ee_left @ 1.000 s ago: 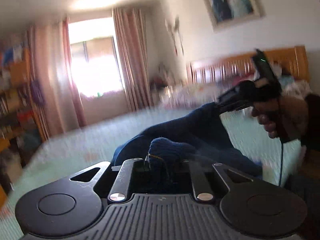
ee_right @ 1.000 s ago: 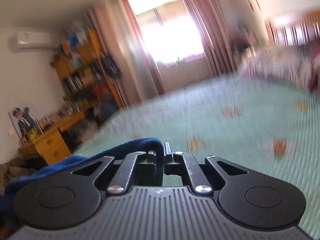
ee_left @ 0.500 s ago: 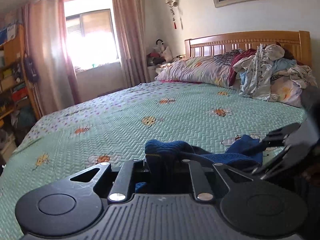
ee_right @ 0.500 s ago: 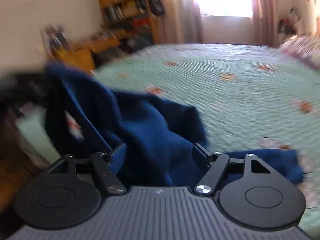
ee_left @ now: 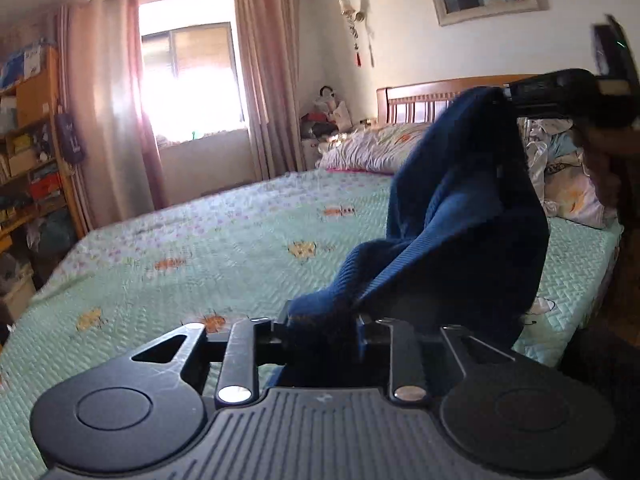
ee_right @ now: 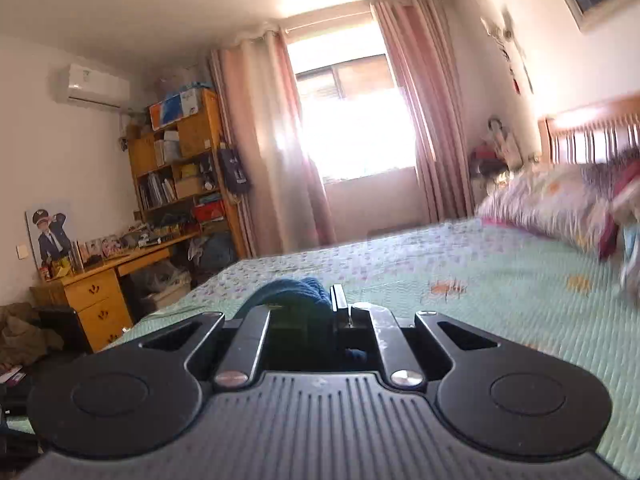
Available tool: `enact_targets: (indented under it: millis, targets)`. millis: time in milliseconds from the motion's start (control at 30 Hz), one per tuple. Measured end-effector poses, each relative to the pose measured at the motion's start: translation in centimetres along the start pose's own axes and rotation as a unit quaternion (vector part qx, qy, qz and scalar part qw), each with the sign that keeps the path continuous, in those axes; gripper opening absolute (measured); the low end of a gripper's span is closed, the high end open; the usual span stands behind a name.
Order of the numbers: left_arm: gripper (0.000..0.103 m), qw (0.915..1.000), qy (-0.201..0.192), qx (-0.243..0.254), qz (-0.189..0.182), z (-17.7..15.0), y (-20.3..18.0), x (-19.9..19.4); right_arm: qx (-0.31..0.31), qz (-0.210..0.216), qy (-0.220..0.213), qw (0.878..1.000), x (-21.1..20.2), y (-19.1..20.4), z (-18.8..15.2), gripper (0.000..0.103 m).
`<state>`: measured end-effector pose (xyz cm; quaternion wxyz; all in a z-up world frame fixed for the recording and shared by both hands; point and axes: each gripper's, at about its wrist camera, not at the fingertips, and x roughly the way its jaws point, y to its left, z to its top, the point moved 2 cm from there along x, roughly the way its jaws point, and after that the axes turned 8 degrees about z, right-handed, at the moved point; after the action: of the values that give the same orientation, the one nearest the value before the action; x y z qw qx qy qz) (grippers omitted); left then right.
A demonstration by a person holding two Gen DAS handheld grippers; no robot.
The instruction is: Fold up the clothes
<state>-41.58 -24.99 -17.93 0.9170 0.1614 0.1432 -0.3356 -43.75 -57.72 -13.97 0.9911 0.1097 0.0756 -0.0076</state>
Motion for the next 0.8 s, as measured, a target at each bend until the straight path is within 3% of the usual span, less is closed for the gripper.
enact_targets:
  millis: [200, 333, 433, 500, 567, 633, 667, 700, 733, 800]
  targets:
    - [0.041, 0.9986, 0.042, 0.03, -0.009, -3.6, -2.7, 1.2, 0.034, -0.029, 0.058, 0.997, 2.3, -1.2, -2.8, 0.012]
    - [0.042, 0.9979, 0.064, 0.001, 0.005, -5.0, -1.0, 2.3, 0.096, -0.049, 0.07, 0.992, 3.1, -3.3, -4.8, 0.012]
    - [0.034, 0.9965, 0.07, -0.044, 0.01, -4.8, 1.5, 3.4, 0.088, -0.038, 0.058, 0.994, 3.4, -2.9, -2.4, 0.012]
    - [0.031, 0.9949, 0.075, -0.059, 0.032, -4.3, 2.9, 4.5, 0.059, -0.025, 0.047, 0.997, 4.7, -1.3, 0.1, 0.012]
    - [0.031, 0.9949, 0.069, -0.068, 0.029, -3.6, 3.3, 4.9, 0.037, -0.002, 0.026, 0.999, 6.8, -0.1, 3.1, 0.012]
    - [0.034, 0.996, 0.059, -0.065, 0.02, -2.8, 3.1, 4.9, 0.038, 0.041, 0.046, 0.997, 10.2, 0.4, 4.3, 0.017]
    - [0.036, 0.9967, 0.057, -0.055, 0.017, -2.7, 2.8, 5.1, 0.04, 0.064, 0.061, 0.995, 12.0, 0.6, 4.7, 0.032]
    - [0.038, 0.9974, 0.055, -0.045, 0.014, -2.5, 2.5, 5.3, 0.045, 0.075, 0.096, 0.992, 14.0, 0.6, 4.4, 0.06]
    - [0.038, 0.9977, 0.056, -0.036, 0.014, -2.6, 2.2, 5.5, 0.056, 0.063, 0.13, 0.988, 15.2, 0.6, 3.6, 0.066]
    - [0.038, 0.9975, 0.065, -0.025, 0.011, -3.2, 1.8, 5.9, 0.084, 0.028, 0.143, 0.986, 14.8, 0.3, 0.9, 0.065]
